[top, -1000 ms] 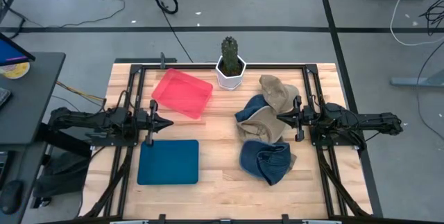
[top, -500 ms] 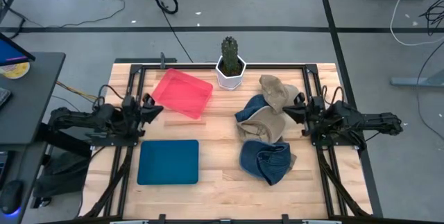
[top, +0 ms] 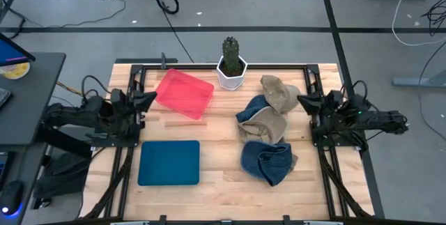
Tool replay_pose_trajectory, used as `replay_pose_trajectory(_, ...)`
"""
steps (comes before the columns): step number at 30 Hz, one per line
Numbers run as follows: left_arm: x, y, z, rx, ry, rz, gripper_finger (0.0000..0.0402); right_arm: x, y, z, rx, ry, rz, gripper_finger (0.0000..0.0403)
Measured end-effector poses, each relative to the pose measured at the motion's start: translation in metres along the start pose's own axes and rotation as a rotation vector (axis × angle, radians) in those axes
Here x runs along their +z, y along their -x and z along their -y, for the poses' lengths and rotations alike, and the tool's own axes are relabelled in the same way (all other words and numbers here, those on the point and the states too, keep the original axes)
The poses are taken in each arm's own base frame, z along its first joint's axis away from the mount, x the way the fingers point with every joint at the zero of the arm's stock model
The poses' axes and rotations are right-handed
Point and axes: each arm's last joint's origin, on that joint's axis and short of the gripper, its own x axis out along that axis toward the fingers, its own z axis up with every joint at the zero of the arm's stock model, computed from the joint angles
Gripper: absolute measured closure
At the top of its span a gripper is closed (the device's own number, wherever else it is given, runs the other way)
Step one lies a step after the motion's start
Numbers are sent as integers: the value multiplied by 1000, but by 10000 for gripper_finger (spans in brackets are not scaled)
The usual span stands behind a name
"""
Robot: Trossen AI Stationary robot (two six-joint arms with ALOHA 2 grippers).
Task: Pick & Place hat
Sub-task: Put the top brown cap into the blue bin
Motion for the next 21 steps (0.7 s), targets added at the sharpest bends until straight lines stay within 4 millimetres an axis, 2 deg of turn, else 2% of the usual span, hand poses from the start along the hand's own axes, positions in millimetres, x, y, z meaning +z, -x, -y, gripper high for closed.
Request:
replay_pose_trajectory(7, 43, -32, 9, 70, -20, 26, 399, 65, -26, -6, -84, 110, 91, 372)
replay_pose_trajectory(13, 74, -48, 11, 185, -132, 42, 399, 115, -50, -9, -194, 24, 168, 372)
replay_pose_trajectory(17, 88, -51, 12, 187, -61, 9, 399, 137, -64, -11, -240, -16, 167, 372)
replay_pose_trajectory(21, 93, -51, 11, 203, 94, -35, 399, 146, -77, -15, -195, -113, 67, 372)
